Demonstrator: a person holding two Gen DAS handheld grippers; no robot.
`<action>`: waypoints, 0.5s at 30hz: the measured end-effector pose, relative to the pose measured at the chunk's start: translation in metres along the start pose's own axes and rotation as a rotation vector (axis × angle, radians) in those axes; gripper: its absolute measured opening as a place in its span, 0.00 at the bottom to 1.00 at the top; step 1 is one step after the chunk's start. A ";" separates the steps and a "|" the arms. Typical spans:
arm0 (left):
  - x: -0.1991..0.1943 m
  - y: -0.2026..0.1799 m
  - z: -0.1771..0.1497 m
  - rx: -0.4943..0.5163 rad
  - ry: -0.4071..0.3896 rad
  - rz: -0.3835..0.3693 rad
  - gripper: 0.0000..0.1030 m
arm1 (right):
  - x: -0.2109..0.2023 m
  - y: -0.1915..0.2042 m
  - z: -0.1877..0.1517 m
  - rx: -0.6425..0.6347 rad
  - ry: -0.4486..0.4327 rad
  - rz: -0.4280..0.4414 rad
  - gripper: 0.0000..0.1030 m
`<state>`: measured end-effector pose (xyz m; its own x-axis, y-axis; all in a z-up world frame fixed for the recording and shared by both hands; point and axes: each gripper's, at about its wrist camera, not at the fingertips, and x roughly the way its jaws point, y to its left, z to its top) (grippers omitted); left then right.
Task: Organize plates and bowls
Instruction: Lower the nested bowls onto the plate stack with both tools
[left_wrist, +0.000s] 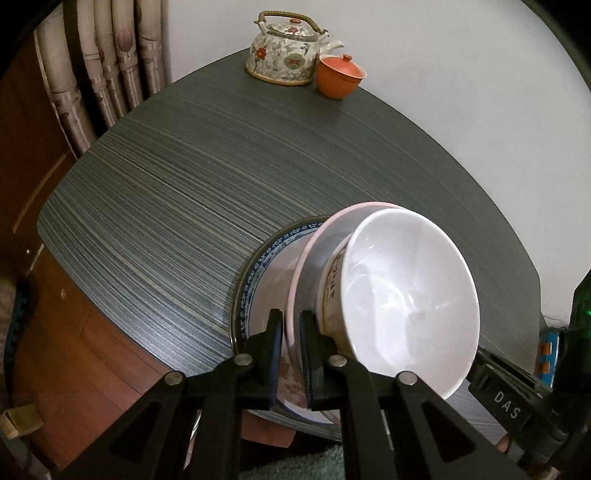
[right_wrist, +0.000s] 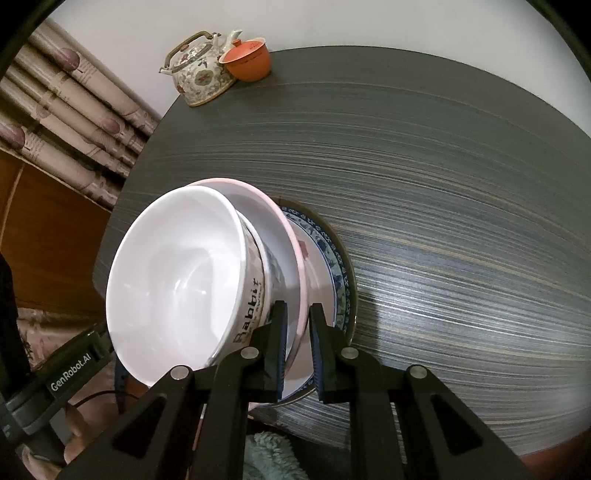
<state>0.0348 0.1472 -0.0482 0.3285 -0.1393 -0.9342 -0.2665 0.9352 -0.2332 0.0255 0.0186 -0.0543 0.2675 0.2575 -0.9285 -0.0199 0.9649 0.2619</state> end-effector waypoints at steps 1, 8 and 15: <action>0.001 -0.001 0.000 0.000 0.001 0.000 0.08 | 0.000 0.000 0.000 -0.002 -0.004 -0.003 0.14; 0.003 0.001 0.002 -0.004 -0.002 0.009 0.11 | -0.001 0.001 -0.001 -0.007 -0.012 -0.011 0.14; 0.002 0.001 0.002 0.005 -0.013 0.031 0.16 | -0.001 -0.003 0.000 0.000 -0.019 -0.034 0.25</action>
<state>0.0371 0.1486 -0.0493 0.3320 -0.1056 -0.9373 -0.2724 0.9406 -0.2024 0.0252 0.0151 -0.0540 0.2867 0.2235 -0.9316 -0.0104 0.9731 0.2303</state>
